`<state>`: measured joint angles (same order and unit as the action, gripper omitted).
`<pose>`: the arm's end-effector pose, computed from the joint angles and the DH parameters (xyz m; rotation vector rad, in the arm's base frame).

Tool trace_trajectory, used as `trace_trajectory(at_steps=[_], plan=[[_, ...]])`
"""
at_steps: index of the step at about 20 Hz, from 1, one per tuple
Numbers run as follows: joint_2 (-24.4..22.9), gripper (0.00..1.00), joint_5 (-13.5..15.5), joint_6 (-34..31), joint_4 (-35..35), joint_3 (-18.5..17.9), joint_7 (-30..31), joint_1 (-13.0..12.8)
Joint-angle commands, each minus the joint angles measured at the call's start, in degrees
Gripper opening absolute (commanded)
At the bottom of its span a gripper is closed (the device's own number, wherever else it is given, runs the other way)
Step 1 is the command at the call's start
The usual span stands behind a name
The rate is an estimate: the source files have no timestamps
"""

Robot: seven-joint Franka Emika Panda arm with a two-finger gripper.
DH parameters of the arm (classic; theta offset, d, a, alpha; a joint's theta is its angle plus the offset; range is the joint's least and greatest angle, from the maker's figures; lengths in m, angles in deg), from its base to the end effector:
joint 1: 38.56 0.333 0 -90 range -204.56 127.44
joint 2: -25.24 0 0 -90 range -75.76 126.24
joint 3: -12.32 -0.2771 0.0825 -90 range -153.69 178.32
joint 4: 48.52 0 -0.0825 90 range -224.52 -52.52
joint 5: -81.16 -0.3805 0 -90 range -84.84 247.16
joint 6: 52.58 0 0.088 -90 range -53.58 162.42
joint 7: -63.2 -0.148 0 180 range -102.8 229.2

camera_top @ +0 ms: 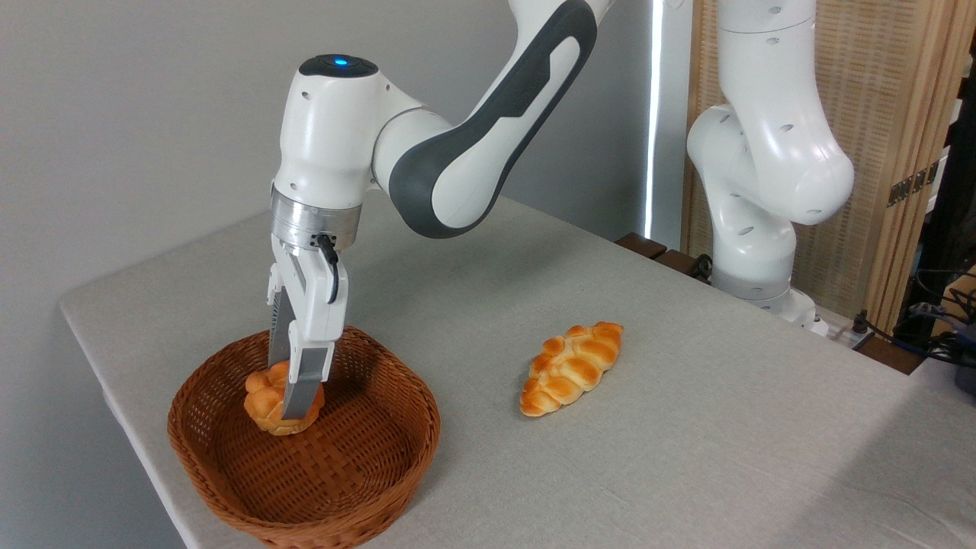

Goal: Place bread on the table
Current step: 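Close the gripper on the round golden bun inside the basket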

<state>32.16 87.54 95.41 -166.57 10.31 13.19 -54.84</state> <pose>0.5942 -0.1518 0.3459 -2.6250 1.5040 -0.6205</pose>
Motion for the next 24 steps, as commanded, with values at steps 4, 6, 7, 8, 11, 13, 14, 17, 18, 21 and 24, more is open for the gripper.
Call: trace_trajectory(at_steps=[4,6,7,8,11,13,14,17,18,21,24], plan=[[-0.2,0.70,-0.8,1.3,-0.6,0.1,-0.7,-0.1],[-0.2,0.64,-0.7,1.3,-0.6,0.1,-0.7,-0.1],[-0.2,0.61,-0.7,1.4,-0.6,0.1,-0.7,-0.1],[-0.2,0.59,-0.7,1.3,-0.6,0.1,-0.7,-0.1],[-0.2,0.51,-0.8,1.3,-0.6,0.1,-0.7,-0.1],[-0.2,0.50,-0.8,1.3,-0.6,0.1,-0.7,-0.1],[-0.2,0.48,-0.8,1.3,-0.6,0.1,-0.7,-0.1],[-0.2,0.47,-0.8,1.3,-0.6,0.1,-0.8,-0.1],[-0.2,0.47,-0.8,1.3,-0.6,0.1,-0.9,-0.1],[-0.2,0.46,-0.8,1.3,-0.6,0.1,-1.4,-0.1],[-0.2,0.47,-0.7,1.3,-0.6,0.1,-1.4,-0.1]])
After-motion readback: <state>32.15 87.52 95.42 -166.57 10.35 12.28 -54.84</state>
